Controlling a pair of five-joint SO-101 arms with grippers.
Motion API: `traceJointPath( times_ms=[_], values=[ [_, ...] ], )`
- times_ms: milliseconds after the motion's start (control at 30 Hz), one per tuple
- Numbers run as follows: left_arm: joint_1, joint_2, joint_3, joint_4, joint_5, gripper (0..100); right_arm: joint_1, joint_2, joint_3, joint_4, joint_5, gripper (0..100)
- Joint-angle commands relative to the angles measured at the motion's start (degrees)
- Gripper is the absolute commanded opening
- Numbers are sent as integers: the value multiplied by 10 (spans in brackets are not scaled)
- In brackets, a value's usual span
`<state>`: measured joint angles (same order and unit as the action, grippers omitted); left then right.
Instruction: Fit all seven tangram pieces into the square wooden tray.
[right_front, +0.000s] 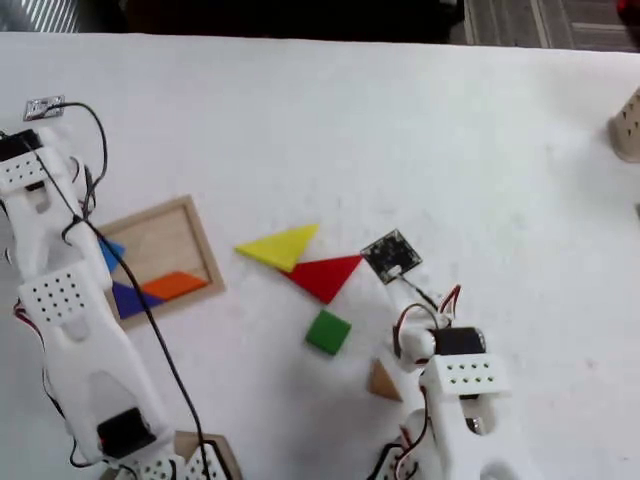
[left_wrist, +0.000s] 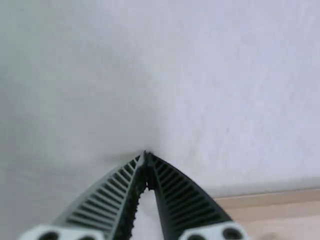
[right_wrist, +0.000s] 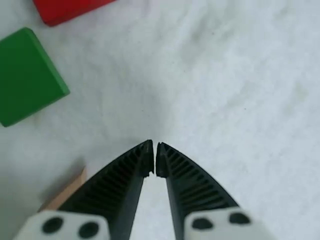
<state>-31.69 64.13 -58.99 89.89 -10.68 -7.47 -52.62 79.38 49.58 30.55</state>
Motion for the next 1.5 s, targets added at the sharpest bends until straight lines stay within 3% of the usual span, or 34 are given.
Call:
traceJointPath(
  times_ms=[0,600,733,900,1033,1167,1300,1467],
  values=[
    [41,-1,-3,31,-5,21,-4,-11,-3,-7,8,18],
    [13,-144,-33,126,9,21,-4,-12,-3,-7,8,18],
    [17,-162,26,126,-4,21,-4,-12,-3,-7,8,18],
    [27,-278,136,115,-9,21,-4,-12,-3,-7,8,18],
    [24,-397,278,52,-5,21,-4,-12,-3,-7,8,18],
    [20,-487,463,-90,62,23,-4,-12,-3,-7,8,18],
    [-11,-546,630,-224,105,24,-4,-12,-3,-2,8,18],
    [-32,-582,772,-316,110,24,-4,-12,-3,-1,8,18]
  ],
)
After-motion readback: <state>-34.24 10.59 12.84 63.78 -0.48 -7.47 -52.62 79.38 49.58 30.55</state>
